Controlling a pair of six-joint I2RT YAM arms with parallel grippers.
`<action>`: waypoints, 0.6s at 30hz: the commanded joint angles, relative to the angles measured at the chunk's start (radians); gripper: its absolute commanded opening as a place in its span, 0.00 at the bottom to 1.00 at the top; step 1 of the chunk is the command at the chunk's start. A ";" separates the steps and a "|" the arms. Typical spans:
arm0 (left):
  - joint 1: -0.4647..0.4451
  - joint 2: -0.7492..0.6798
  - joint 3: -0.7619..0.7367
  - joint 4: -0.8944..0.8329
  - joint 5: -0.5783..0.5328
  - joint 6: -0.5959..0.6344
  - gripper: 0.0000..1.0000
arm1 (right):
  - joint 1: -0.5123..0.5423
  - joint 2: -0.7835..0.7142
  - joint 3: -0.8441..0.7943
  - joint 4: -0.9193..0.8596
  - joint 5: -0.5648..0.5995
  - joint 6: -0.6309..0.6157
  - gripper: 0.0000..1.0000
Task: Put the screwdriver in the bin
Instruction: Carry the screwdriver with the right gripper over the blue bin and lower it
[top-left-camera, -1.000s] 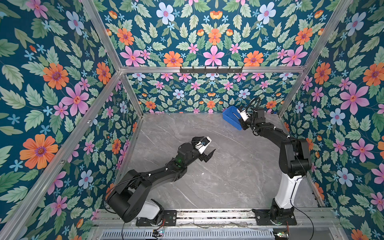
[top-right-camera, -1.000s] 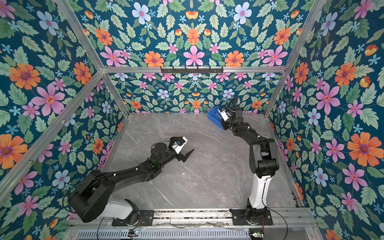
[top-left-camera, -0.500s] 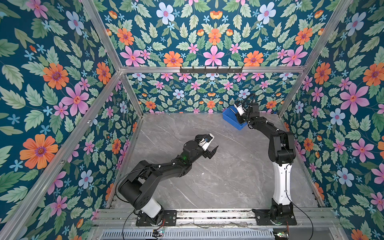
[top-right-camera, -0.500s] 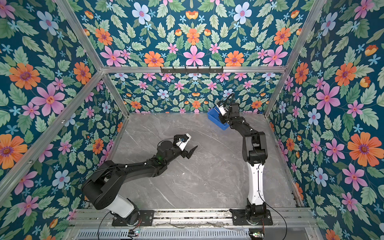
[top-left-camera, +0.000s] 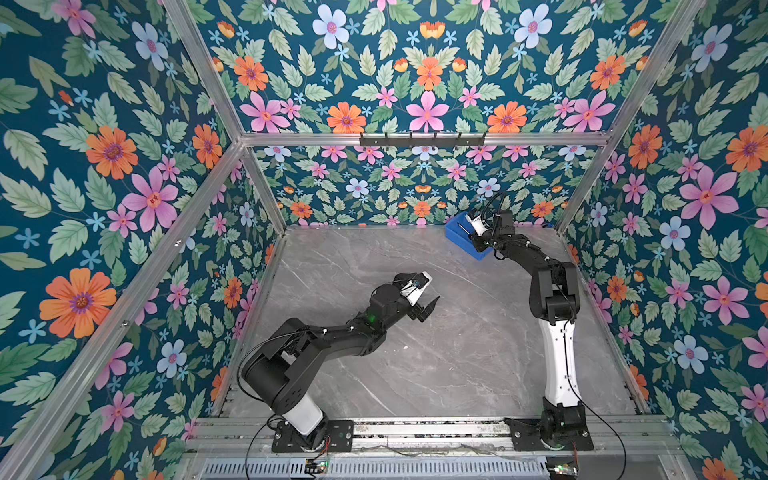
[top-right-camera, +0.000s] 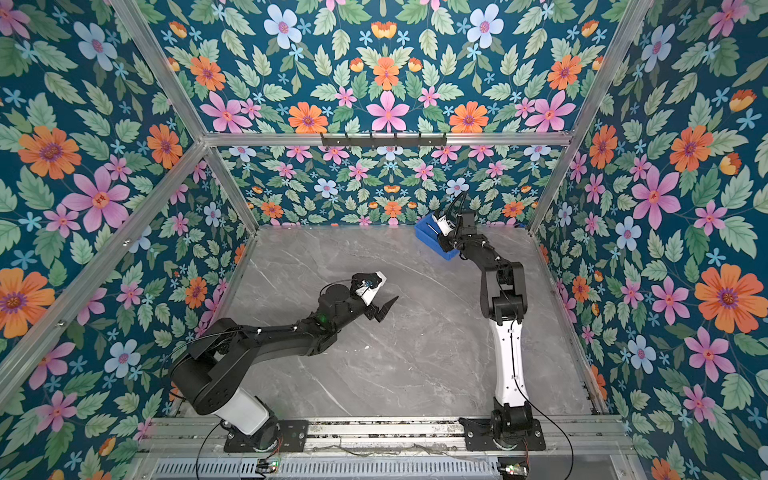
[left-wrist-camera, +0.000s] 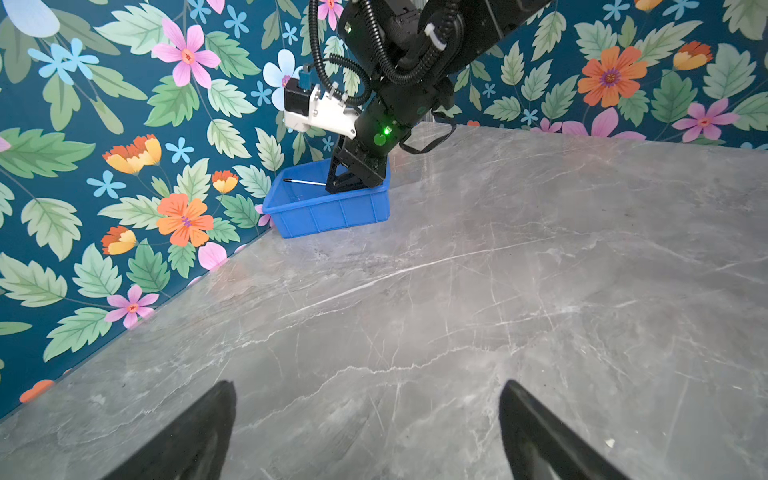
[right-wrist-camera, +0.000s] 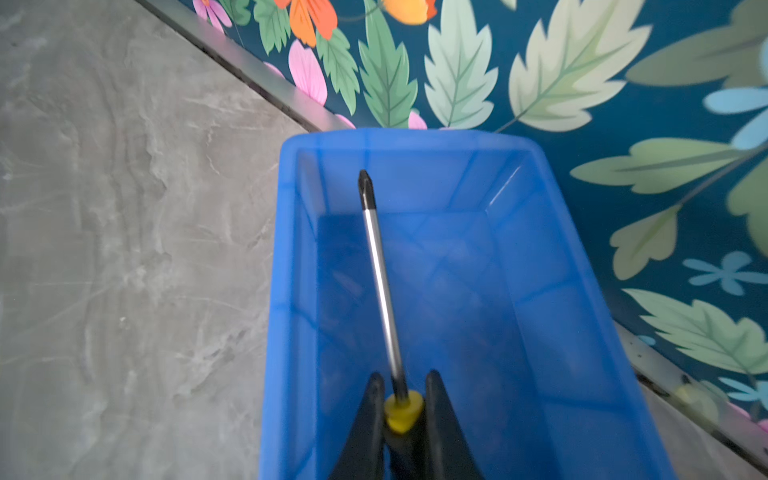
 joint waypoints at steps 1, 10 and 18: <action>-0.003 0.000 0.005 0.025 0.020 0.011 1.00 | 0.001 0.017 0.021 -0.029 0.007 -0.027 0.05; -0.002 -0.009 0.003 0.021 0.018 0.055 1.00 | 0.003 -0.009 0.030 -0.038 0.006 -0.015 0.35; 0.016 -0.053 -0.031 0.033 -0.016 0.074 1.00 | 0.003 -0.188 -0.141 0.094 0.001 0.048 0.61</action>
